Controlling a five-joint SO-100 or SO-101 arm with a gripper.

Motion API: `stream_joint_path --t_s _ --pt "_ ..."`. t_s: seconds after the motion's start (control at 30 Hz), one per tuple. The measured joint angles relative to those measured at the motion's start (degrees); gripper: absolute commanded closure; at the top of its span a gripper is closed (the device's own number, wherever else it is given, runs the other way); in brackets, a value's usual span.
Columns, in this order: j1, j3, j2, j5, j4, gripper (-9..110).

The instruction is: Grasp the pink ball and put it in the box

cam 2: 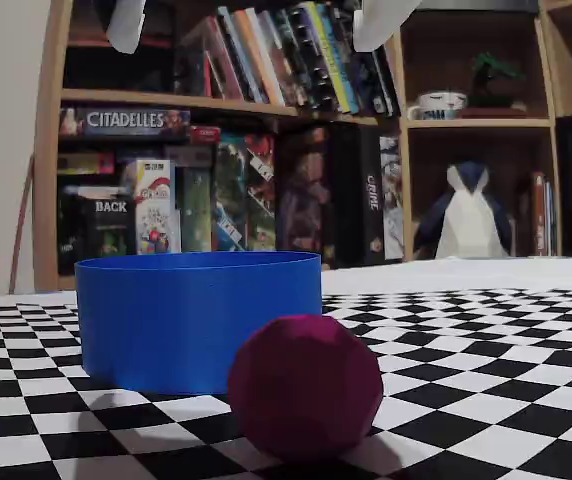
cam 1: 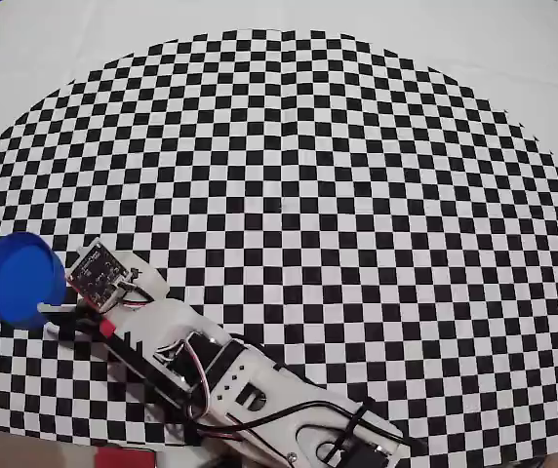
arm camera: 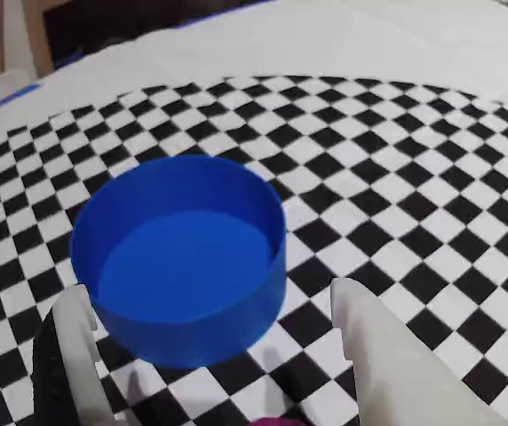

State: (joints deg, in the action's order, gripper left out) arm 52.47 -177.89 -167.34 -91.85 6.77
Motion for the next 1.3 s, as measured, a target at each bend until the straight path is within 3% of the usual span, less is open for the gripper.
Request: stream_joint_path --t_s 1.3 --pt "-4.4 0.0 10.6 2.1 0.0 71"
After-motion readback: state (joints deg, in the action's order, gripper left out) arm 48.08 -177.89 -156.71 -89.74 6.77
